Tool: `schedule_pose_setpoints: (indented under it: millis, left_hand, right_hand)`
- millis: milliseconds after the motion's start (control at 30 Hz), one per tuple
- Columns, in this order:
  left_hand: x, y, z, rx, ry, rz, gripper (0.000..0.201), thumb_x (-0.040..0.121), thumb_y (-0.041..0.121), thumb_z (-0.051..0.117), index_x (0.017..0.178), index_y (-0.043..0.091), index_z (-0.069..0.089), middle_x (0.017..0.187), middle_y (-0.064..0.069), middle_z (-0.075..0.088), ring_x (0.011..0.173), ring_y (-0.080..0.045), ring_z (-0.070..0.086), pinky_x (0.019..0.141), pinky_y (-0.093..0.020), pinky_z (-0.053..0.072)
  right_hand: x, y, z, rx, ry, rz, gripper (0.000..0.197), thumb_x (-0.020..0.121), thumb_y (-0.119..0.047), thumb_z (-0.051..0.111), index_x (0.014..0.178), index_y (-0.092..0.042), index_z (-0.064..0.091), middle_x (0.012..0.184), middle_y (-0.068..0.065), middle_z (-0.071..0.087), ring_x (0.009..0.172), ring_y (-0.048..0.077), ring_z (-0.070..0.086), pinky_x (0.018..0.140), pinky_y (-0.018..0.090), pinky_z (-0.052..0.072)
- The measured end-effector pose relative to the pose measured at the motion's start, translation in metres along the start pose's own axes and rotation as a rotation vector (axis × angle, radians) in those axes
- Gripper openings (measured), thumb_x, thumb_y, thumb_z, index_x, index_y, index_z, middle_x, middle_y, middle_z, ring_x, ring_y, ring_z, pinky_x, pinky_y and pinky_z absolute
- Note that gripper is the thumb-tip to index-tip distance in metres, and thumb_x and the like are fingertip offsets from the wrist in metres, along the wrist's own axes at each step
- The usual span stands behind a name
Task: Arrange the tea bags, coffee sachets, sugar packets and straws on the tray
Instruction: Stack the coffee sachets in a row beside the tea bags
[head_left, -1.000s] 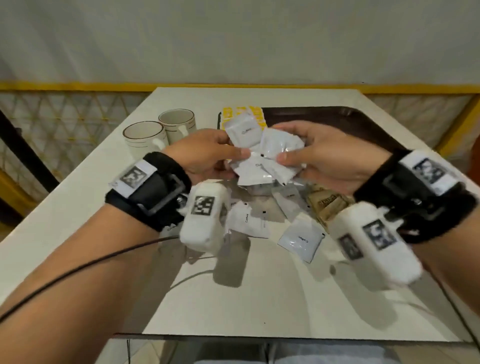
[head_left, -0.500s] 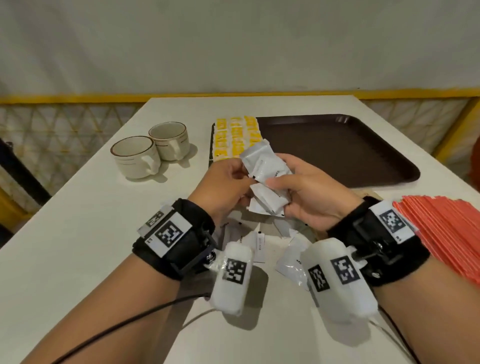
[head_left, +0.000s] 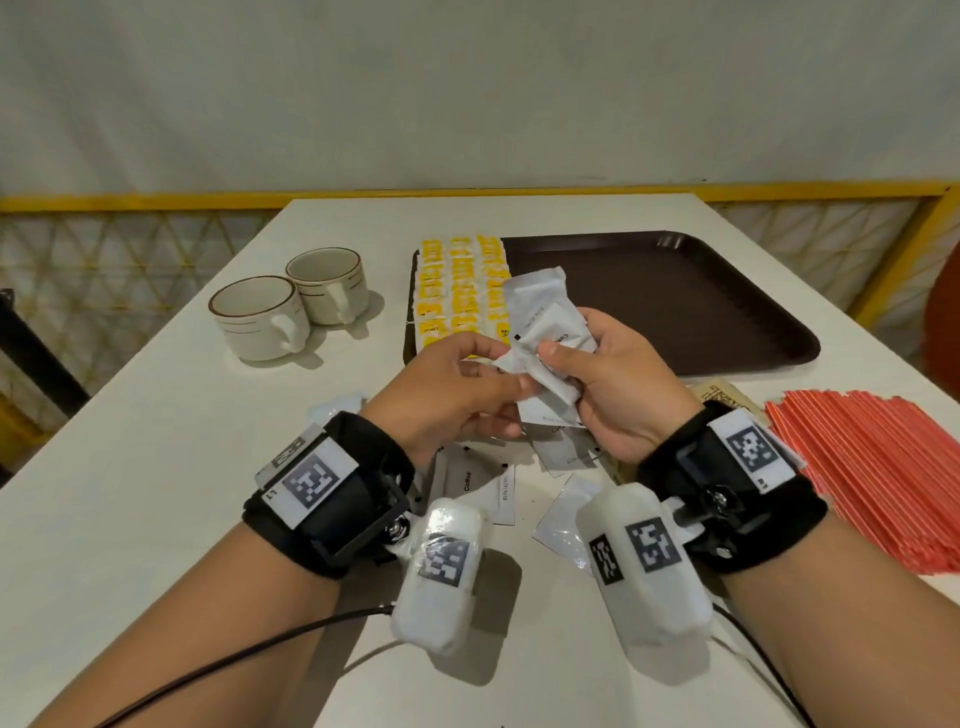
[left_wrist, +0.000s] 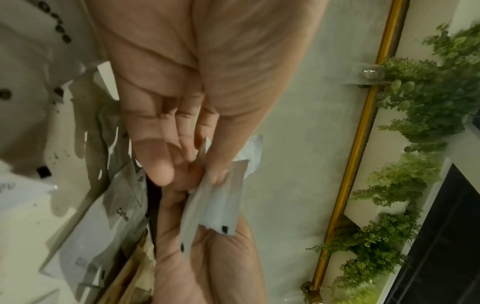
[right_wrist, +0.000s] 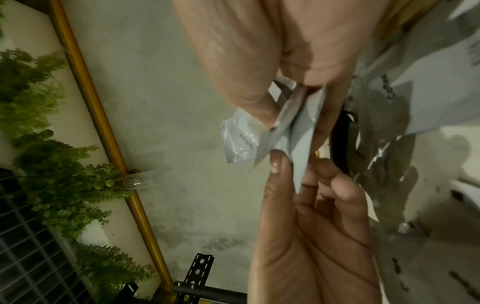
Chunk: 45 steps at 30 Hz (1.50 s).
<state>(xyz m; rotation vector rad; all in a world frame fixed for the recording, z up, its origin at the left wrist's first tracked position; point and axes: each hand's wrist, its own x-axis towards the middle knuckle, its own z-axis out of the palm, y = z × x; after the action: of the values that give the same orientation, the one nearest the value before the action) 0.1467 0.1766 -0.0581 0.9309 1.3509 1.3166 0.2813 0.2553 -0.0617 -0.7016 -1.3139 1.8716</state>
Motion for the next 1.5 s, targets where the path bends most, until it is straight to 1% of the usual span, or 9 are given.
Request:
schedule_pose_setpoints:
  millis: [167, 333, 500, 633, 733, 1100, 1233, 1367, 1500]
  left_hand:
    - [0.001, 0.001, -0.004, 0.018, 0.001, 0.019, 0.044, 0.075, -0.006, 0.071, 0.112, 0.012, 0.054, 0.063, -0.001, 0.064, 0.056, -0.013, 0.061, 0.056, -0.026, 0.055]
    - [-0.001, 0.004, -0.008, 0.034, -0.030, -0.004, 0.022, 0.083, -0.007, 0.063, 0.100, 0.006, 0.061, 0.066, -0.005, 0.066, 0.054, -0.013, 0.060, 0.057, -0.028, 0.055]
    - [0.001, 0.009, -0.009, -0.261, -0.024, -0.140, 0.014, 0.093, -0.002, 0.044, 0.088, 0.002, 0.056, 0.099, -0.021, 0.067, 0.085, -0.032, 0.069, 0.072, -0.044, 0.059]
    - [0.000, 0.013, -0.010, -0.505, -0.138, -0.281, 0.036, 0.092, 0.006, 0.032, 0.121, -0.002, 0.051, 0.108, -0.026, 0.065, 0.084, -0.040, 0.069, 0.073, -0.044, 0.058]
    - [-0.001, 0.015, -0.009, -0.565, -0.191, -0.350, 0.039, 0.090, 0.008, 0.029, 0.120, -0.006, 0.049, 0.106, -0.033, 0.063, 0.084, -0.044, 0.068, 0.075, -0.048, 0.055]
    - [0.001, 0.007, 0.003, -0.451, -0.261, -0.348, 0.050, 0.079, 0.039, 0.062, 0.121, 0.012, 0.059, 0.101, -0.014, 0.066, 0.073, -0.022, 0.065, 0.064, -0.029, 0.055]
    - [0.001, 0.000, 0.011, -0.266, -0.234, -0.297, 0.042, 0.081, 0.029, 0.067, 0.119, 0.011, 0.060, 0.096, -0.013, 0.067, 0.076, -0.018, 0.065, 0.062, -0.024, 0.054]
    - [0.001, -0.001, 0.012, -0.195, -0.223, -0.287, 0.022, 0.095, 0.014, 0.052, 0.115, 0.005, 0.059, 0.090, -0.010, 0.068, 0.071, -0.015, 0.067, 0.060, -0.024, 0.056]
    - [0.000, 0.000, 0.008, -0.228, -0.231, -0.266, 0.023, 0.097, 0.008, 0.047, 0.117, 0.009, 0.056, 0.088, -0.010, 0.071, 0.072, -0.018, 0.070, 0.064, -0.030, 0.059]
  right_hand:
    - [0.002, -0.002, -0.002, -0.007, 0.049, -0.068, 0.023, 0.091, 0.006, 0.051, 0.109, -0.006, 0.057, 0.104, 0.017, 0.064, 0.093, 0.027, 0.064, 0.079, 0.038, 0.057]
    - [0.002, -0.008, -0.007, 0.007, 0.078, -0.095, 0.022, 0.090, 0.008, 0.052, 0.104, -0.008, 0.059, 0.096, 0.012, 0.066, 0.083, 0.020, 0.066, 0.072, 0.031, 0.058]
    - [0.002, -0.015, -0.012, 0.047, 0.084, -0.095, 0.025, 0.091, 0.006, 0.052, 0.112, -0.005, 0.058, 0.106, 0.015, 0.065, 0.091, 0.022, 0.066, 0.075, 0.031, 0.059]
    - [0.001, -0.012, -0.009, 0.058, 0.072, -0.096, 0.028, 0.091, 0.007, 0.051, 0.117, -0.002, 0.056, 0.103, 0.015, 0.065, 0.086, 0.021, 0.066, 0.070, 0.029, 0.059]
    - [0.000, -0.012, -0.008, 0.022, 0.073, -0.094, 0.029, 0.091, 0.007, 0.051, 0.118, -0.002, 0.055, 0.105, 0.015, 0.065, 0.090, 0.021, 0.065, 0.073, 0.031, 0.058]
    - [0.000, -0.009, -0.001, -0.035, 0.050, -0.103, 0.024, 0.093, 0.004, 0.051, 0.113, -0.007, 0.059, 0.100, 0.014, 0.067, 0.085, 0.022, 0.067, 0.071, 0.032, 0.058]
    - [-0.003, -0.005, 0.006, -0.134, -0.002, -0.064, 0.021, 0.097, -0.006, 0.049, 0.116, -0.007, 0.058, 0.099, 0.021, 0.066, 0.067, 0.027, 0.063, 0.043, 0.029, 0.048]
    - [0.000, -0.003, 0.010, -0.128, 0.018, -0.117, 0.018, 0.097, -0.005, 0.048, 0.109, -0.007, 0.061, 0.105, 0.024, 0.065, 0.089, 0.034, 0.063, 0.082, 0.051, 0.052]
    - [0.004, -0.013, 0.003, -0.019, 0.073, -0.185, 0.017, 0.097, -0.003, 0.046, 0.102, -0.011, 0.060, 0.100, 0.013, 0.066, 0.092, 0.025, 0.065, 0.083, 0.041, 0.056]
